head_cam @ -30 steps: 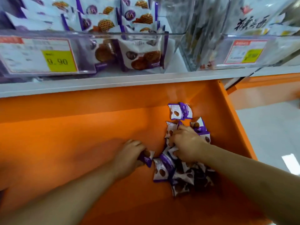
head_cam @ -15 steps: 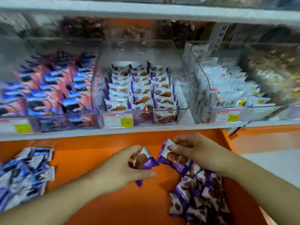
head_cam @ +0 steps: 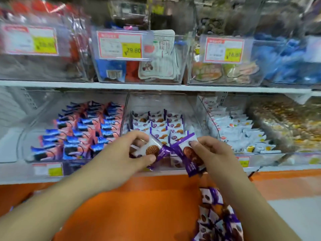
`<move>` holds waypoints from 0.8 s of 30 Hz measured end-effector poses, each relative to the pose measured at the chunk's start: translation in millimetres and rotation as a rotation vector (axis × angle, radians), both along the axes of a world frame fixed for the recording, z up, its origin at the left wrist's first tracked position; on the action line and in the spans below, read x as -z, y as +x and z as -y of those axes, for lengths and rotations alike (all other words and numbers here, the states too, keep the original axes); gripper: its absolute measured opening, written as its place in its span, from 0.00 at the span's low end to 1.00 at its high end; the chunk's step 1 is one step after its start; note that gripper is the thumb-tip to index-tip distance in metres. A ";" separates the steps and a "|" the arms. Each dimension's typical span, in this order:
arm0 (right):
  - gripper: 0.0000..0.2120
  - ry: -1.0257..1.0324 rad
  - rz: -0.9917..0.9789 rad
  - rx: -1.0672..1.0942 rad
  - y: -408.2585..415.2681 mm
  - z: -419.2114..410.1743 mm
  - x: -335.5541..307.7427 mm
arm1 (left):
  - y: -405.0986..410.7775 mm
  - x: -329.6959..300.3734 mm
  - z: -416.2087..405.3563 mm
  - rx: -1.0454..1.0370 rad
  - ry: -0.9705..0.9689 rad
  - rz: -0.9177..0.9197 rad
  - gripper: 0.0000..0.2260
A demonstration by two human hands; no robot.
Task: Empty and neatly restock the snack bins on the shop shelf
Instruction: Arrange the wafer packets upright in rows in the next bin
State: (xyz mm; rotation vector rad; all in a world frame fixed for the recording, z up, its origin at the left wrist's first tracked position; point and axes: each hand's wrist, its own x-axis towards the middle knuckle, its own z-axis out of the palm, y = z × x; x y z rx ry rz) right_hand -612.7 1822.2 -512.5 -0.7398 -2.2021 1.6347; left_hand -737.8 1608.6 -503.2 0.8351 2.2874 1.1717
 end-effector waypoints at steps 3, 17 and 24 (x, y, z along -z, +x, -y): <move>0.11 0.002 -0.021 0.086 3.3 -11.0 2.0 | -21.6 2.4 -17.6 -0.106 -0.022 -0.211 0.13; 0.10 0.098 -0.053 0.080 -12.0 -43.1 9.0 | -60.5 37.7 -83.5 0.134 -0.461 -0.416 0.18; 0.10 0.101 -0.057 0.071 -11.2 -45.2 13.4 | -71.0 43.4 -82.5 0.207 -0.446 -0.409 0.07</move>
